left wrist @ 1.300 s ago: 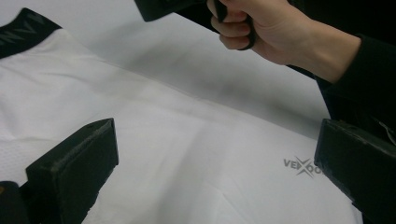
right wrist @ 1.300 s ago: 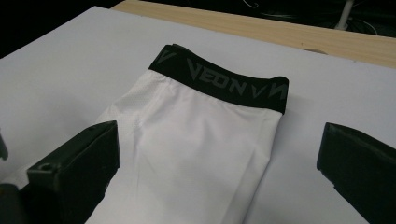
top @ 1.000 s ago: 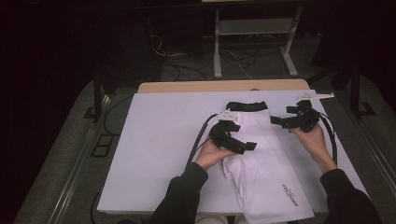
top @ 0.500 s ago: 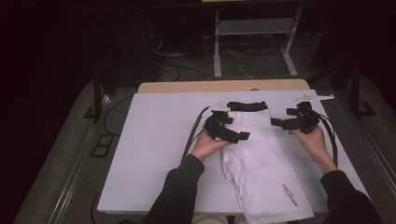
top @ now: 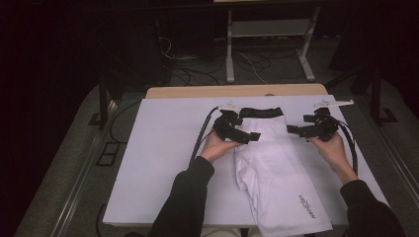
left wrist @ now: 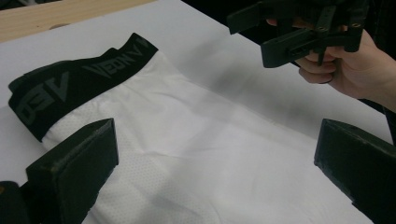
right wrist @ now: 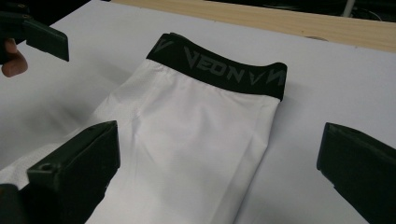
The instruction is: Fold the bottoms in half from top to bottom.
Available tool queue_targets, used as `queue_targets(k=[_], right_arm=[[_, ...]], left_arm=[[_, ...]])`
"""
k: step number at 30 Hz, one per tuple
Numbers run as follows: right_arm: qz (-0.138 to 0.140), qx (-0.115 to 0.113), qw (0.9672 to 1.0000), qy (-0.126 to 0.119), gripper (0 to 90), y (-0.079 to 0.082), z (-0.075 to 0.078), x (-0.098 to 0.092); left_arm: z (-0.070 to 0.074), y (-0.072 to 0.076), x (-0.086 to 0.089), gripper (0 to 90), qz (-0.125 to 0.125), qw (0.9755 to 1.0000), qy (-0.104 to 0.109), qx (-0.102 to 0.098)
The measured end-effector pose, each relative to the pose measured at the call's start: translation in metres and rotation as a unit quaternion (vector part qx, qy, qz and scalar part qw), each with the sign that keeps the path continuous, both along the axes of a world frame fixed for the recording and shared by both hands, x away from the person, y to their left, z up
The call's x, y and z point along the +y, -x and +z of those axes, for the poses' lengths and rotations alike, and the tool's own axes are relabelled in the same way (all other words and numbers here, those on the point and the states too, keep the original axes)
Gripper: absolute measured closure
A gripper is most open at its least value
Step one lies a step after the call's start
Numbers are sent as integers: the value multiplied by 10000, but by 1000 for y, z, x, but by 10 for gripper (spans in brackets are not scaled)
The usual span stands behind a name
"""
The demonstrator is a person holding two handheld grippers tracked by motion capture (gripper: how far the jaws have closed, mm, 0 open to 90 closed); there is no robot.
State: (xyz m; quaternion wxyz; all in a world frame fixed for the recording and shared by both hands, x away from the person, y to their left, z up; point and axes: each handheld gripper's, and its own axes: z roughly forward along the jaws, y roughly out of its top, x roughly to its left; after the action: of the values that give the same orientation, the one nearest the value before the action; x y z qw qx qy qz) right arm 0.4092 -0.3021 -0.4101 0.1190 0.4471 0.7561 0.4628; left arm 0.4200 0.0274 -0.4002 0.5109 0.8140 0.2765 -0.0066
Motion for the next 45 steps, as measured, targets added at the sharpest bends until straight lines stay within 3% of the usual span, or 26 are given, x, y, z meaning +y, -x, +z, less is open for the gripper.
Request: queue_targets(k=[17, 34, 45], right_arm=[[15, 206, 9998, -14, 0, -8, -7, -1], [20, 457, 9990, -23, 0, -19, -16, 0], [-55, 644, 9979, 9, 0, -29, -21, -4]], left_arm=[[-14, -27, 9, 0, 259, 9993, -62, 262], [-24, -44, 11, 0, 410, 9977, -251, 473], [-34, -54, 13, 0, 566, 9960, -249, 647]])
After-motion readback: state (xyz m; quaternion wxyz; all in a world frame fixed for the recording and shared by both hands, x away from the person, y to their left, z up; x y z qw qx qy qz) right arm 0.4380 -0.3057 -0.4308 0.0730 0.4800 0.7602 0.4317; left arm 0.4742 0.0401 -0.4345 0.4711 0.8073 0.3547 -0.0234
